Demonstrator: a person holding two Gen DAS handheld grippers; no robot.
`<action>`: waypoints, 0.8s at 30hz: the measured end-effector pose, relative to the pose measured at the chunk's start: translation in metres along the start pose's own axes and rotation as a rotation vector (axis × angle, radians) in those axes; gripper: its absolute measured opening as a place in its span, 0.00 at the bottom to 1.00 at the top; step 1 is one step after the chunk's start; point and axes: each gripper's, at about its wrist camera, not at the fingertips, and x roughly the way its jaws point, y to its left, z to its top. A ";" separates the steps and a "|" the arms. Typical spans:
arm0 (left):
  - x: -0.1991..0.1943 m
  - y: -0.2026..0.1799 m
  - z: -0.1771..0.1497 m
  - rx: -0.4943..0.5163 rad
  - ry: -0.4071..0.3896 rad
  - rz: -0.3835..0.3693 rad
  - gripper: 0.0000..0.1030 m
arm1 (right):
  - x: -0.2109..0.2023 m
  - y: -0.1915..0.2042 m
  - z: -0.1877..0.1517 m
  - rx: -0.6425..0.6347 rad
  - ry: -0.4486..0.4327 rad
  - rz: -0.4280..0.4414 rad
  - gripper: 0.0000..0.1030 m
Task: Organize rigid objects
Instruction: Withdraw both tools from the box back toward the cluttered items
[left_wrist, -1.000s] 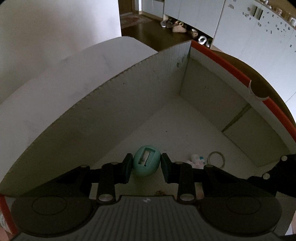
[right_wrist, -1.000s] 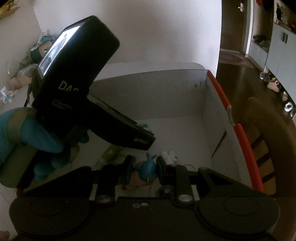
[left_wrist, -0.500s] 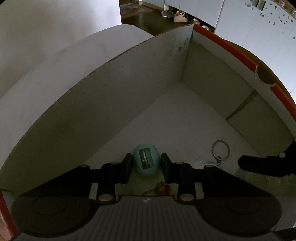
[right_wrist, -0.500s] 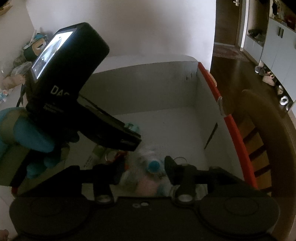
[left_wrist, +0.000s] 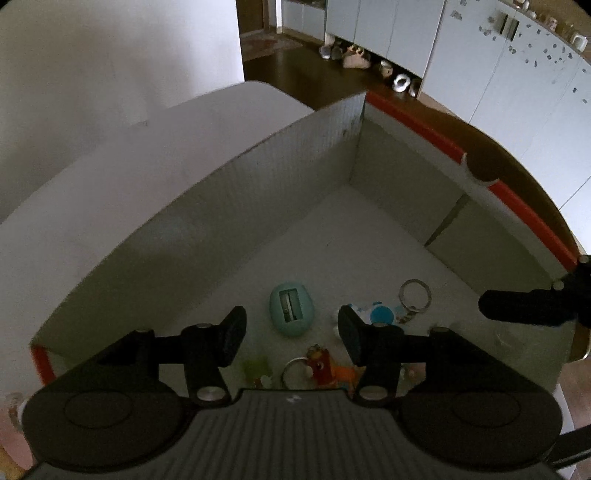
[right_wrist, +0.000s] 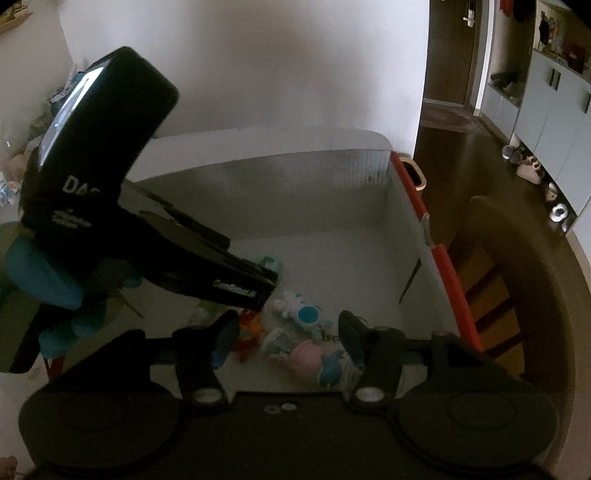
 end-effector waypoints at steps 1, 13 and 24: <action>-0.004 0.001 -0.001 -0.002 -0.008 -0.002 0.52 | -0.002 0.001 0.000 -0.002 -0.003 -0.002 0.59; -0.055 0.014 -0.026 -0.040 -0.092 -0.023 0.52 | -0.024 0.014 -0.003 -0.007 -0.038 -0.028 0.68; -0.113 0.036 -0.063 -0.078 -0.178 -0.063 0.62 | -0.052 0.039 -0.010 0.015 -0.080 -0.051 0.80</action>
